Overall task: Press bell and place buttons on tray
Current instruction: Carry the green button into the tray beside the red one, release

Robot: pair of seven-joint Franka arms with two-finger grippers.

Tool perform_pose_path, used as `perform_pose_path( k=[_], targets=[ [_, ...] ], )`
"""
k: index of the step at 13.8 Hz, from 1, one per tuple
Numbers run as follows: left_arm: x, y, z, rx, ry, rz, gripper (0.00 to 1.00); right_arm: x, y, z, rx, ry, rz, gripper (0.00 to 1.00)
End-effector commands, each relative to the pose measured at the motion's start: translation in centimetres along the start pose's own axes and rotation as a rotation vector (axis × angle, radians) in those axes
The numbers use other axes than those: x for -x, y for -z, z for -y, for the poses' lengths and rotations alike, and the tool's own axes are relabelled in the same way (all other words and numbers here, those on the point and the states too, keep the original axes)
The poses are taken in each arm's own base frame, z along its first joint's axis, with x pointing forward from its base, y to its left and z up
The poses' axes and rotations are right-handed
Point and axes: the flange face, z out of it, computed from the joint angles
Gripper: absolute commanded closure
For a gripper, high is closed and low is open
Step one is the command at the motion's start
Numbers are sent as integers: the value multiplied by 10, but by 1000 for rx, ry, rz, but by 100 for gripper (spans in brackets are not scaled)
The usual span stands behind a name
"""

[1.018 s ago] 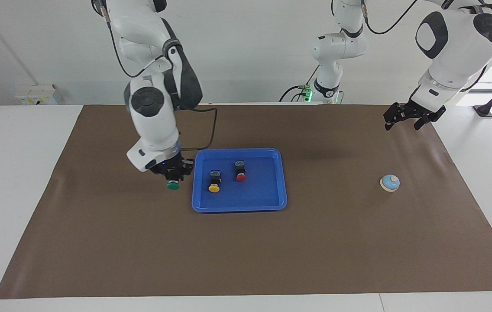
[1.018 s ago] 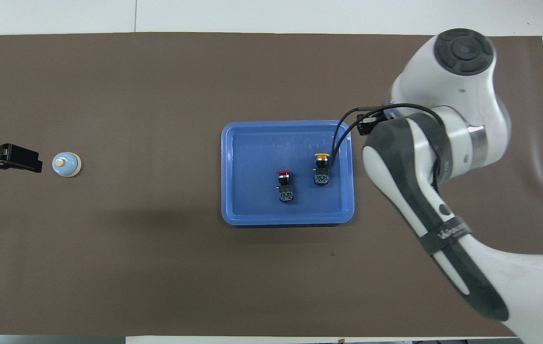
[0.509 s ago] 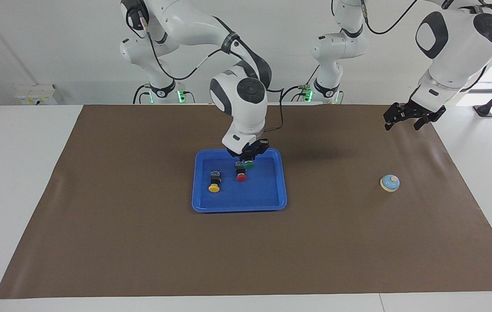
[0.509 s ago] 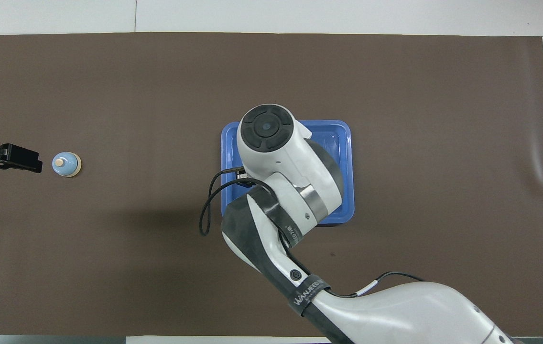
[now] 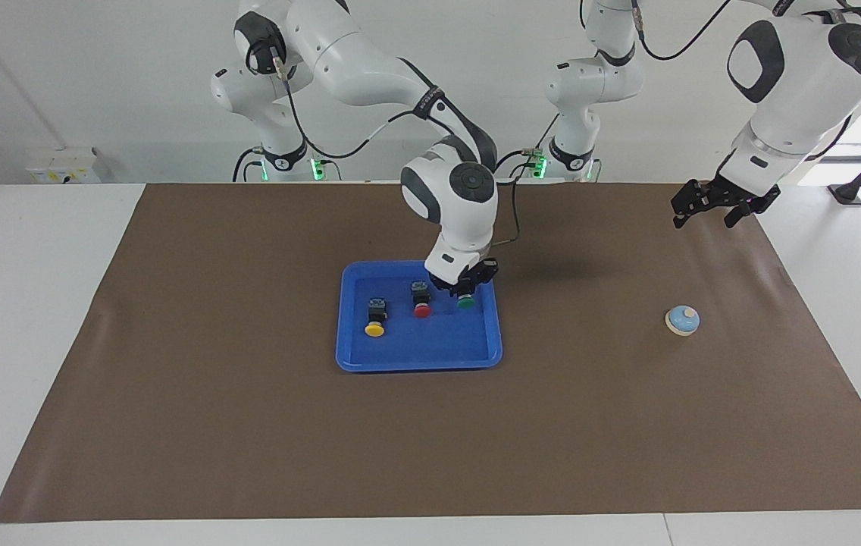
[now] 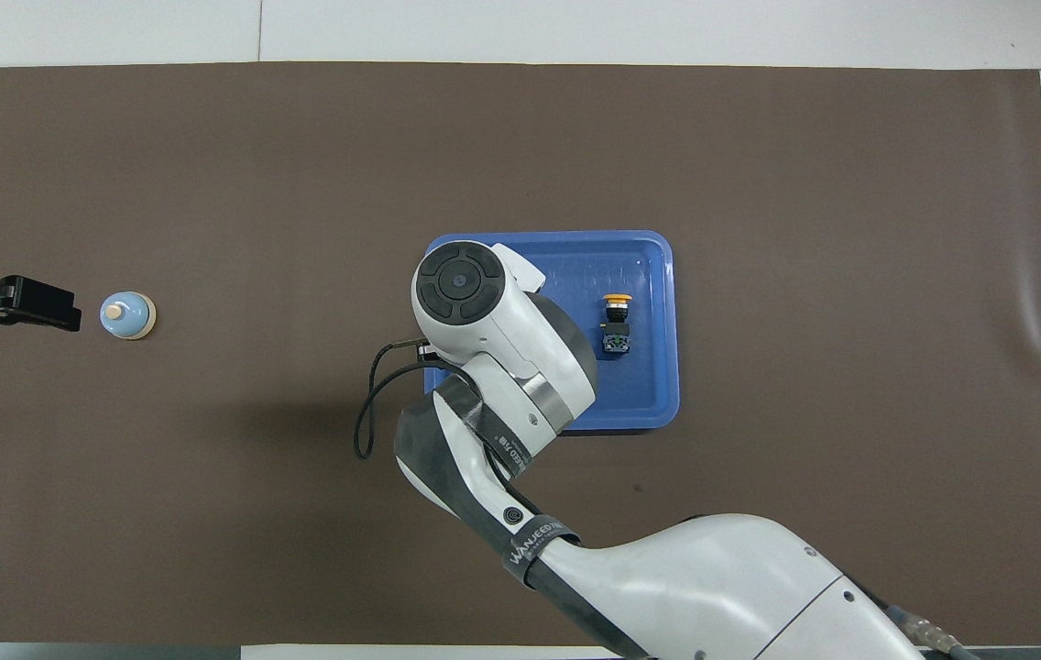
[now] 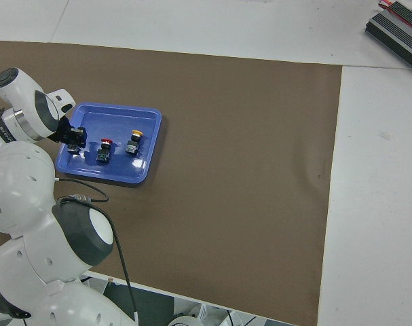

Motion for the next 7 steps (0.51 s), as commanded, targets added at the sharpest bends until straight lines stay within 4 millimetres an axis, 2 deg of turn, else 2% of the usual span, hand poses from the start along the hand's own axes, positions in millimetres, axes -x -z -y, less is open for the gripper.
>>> perform_pose_path(
  k=[1, 2, 3, 4, 6, 7],
  targets=[
    [3, 6, -1, 12, 9, -19, 0, 7, -17, -5, -20, -27, -7, 100],
    [3, 6, -1, 12, 9, -18, 0, 9, -18, -5, -23, -46, -8, 100],
    [3, 6, -1, 12, 9, -19, 0, 8, -17, -5, -25, -67, -9, 85],
    [3, 6, -1, 12, 9, -18, 0, 8, -16, -5, -26, -73, -10, 1],
    [3, 6, -1, 12, 9, -19, 0, 2, -2, -5, -34, -116, -17, 0],
    [3, 6, -1, 12, 9, -19, 0, -3, 7, -12, -31, -145, -15, 0]
  ],
)
